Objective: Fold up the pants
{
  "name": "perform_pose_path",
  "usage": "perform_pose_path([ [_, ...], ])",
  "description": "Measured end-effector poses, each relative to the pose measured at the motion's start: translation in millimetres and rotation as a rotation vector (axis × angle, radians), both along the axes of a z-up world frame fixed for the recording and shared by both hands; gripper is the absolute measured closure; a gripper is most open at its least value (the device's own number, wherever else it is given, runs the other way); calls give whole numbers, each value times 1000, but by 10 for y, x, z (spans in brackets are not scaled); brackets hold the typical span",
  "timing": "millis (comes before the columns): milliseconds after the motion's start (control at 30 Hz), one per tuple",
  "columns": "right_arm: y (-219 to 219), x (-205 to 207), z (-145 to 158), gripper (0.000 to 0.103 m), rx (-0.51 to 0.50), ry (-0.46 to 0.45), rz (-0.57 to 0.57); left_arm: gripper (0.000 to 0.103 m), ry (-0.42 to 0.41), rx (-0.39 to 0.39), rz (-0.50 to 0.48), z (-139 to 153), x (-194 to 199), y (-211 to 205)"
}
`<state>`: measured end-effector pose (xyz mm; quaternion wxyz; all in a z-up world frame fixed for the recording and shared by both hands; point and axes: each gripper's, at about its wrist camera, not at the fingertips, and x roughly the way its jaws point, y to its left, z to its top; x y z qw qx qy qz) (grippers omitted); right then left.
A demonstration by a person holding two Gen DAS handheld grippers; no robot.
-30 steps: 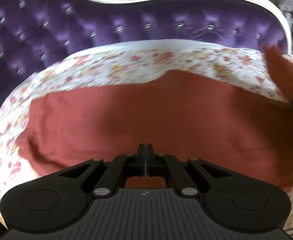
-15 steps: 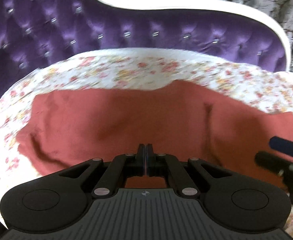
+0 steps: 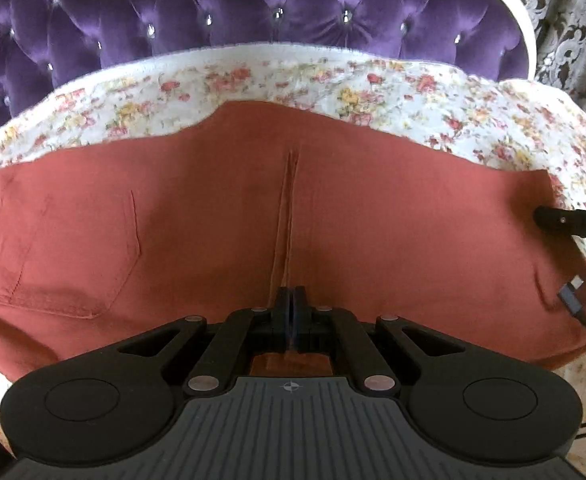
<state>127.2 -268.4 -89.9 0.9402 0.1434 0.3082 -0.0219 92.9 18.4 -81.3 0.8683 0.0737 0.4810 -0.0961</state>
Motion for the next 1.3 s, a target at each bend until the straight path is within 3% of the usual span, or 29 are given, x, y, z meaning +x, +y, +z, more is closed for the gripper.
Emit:
perform_pose_path([
  [67,41,-23,47,95,-15,-3,6,100,8,12,3,13,1,-12],
  [167,123,-129,155,77,-55,-41,10,100,25,24,22,63,21,-22],
  [200,156,-176,197,76,-73,-56,12,100,25,30,29,82,15,-11],
  [333,338,-352,321,76,-84,-85,80,100,21,53,46,132,-36,1],
  [567,708,-575,243,76,-98,-65,197,100,15,56,78,185,-167,161],
  [833,884,-557,11,76,-97,29,240,100,8,49,121,225,-258,423],
  [1033,1027,-665,167,75,-122,-22,267,100,-20,33,182,287,-270,778],
  [1133,1121,-663,243,74,-127,-43,286,100,-62,51,246,341,-241,1072],
  [1200,1193,-650,276,66,-127,-54,306,100,-81,54,299,373,-197,1313],
  [1300,1324,-619,317,66,-143,-60,337,100,-109,61,381,426,-123,1677],
])
